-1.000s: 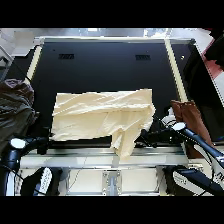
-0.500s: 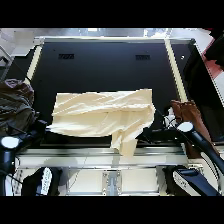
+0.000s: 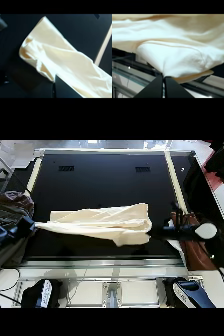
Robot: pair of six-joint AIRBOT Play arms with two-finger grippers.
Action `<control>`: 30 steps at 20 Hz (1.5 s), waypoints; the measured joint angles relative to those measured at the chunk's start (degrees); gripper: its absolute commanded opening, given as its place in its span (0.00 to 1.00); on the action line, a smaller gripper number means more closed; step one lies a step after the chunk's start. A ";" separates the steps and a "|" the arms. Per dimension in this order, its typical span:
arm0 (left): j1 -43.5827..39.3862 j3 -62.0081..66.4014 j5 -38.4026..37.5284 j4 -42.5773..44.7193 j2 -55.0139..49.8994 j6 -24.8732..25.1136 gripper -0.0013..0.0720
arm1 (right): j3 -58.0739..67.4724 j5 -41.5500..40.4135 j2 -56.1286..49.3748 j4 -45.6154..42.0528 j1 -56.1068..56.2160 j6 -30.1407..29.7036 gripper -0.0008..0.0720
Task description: Fold the shirts.
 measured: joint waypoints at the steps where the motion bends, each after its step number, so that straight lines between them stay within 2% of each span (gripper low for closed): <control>1: -0.87 2.34 -0.17 0.07 -3.15 1.42 0.02 | 2.47 -1.09 -2.29 -0.39 0.00 -0.44 0.03; 7: -7.93 14.36 0.83 2.08 -25.46 6.82 0.02 | 18.21 -6.95 -21.86 -1.68 0.00 -3.65 0.03; 12: -10.88 19.65 3.82 7.65 -38.49 6.01 0.02 | 28.68 -10.10 -37.27 -1.99 0.00 -4.66 0.03; 18: -12.94 21.18 4.46 14.14 -44.26 5.73 0.02 | 33.20 -11.85 -48.04 -2.10 0.00 -4.92 0.03; 25: -16.83 21.35 4.17 18.36 -46.51 5.57 0.04 | 33.90 -12.72 -52.17 -3.78 0.74 -4.96 0.03; 26: -17.22 21.38 4.15 18.45 -46.71 5.60 0.21 | 33.90 -12.79 -52.30 -4.13 0.85 -4.96 0.05; 27: -17.49 21.40 4.09 18.45 -46.80 5.57 0.57 | 33.94 -12.76 -52.35 -4.24 0.92 -4.96 0.17; 28: -17.66 21.42 4.00 18.45 -46.77 5.57 1.00 | 34.12 -12.63 -52.28 -4.35 0.96 -4.96 0.39; 29: -17.70 21.46 3.98 18.45 -46.51 5.57 0.97 | 34.56 -11.98 -51.87 -4.57 0.96 -4.96 0.57; 30: -17.49 21.55 3.91 18.45 -45.88 5.53 0.97 | 35.34 -10.93 -51.21 -4.61 0.87 -4.96 0.58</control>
